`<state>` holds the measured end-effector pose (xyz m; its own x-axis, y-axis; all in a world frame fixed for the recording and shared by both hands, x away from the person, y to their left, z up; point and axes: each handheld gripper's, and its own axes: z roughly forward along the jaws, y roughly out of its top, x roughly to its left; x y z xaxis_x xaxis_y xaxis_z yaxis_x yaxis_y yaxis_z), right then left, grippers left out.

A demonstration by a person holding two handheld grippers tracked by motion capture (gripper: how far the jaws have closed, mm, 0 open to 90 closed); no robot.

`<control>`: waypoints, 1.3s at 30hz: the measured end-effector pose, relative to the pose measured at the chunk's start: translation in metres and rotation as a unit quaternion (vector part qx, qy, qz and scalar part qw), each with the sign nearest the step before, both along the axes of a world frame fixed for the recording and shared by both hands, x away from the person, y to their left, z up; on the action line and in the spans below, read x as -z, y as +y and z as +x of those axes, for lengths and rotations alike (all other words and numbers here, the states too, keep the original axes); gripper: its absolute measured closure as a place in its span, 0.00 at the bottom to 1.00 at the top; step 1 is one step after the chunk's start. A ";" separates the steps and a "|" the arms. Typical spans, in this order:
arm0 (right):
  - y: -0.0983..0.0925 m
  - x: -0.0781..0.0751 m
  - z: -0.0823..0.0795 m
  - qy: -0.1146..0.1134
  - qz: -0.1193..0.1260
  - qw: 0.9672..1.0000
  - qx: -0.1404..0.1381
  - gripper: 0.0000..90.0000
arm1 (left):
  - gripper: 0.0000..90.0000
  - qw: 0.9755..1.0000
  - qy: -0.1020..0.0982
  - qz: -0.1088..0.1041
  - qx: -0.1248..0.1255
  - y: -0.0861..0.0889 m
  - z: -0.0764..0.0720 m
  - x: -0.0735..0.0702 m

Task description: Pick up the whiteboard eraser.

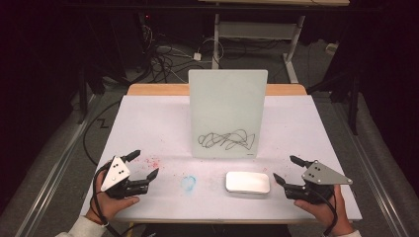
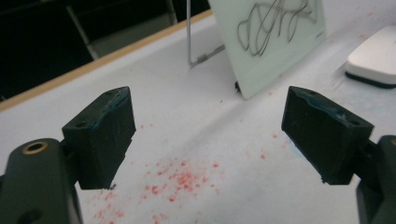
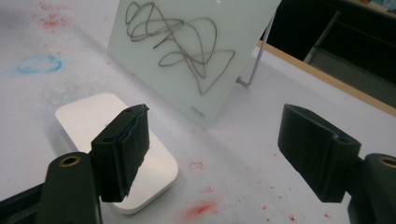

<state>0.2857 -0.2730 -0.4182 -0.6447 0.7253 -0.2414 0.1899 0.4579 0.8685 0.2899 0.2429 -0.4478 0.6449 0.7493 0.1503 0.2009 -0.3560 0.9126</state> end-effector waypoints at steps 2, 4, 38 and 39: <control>0.000 0.001 0.000 0.004 -0.002 1.000 -0.005 0.29 | 0.19 1.000 0.011 0.003 0.003 -0.001 0.003 0.002; 0.000 0.001 0.000 0.004 -0.003 1.000 -0.007 0.29 | 0.19 1.000 0.023 0.018 0.011 -0.003 0.004 0.003; 0.076 0.019 0.062 0.192 -0.178 0.939 -0.223 0.25 | 0.20 0.993 0.078 0.085 0.012 -0.009 -0.002 0.016; 0.078 0.022 0.063 0.193 -0.186 0.937 -0.222 0.25 | 0.20 0.993 0.079 0.086 0.013 -0.009 -0.002 0.017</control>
<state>0.3482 -0.1952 -0.4398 -0.9548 0.2760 -0.1107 0.1756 0.8237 0.5392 0.2881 0.2340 -0.4646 0.6887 0.7046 0.1708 0.3255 -0.5109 0.7956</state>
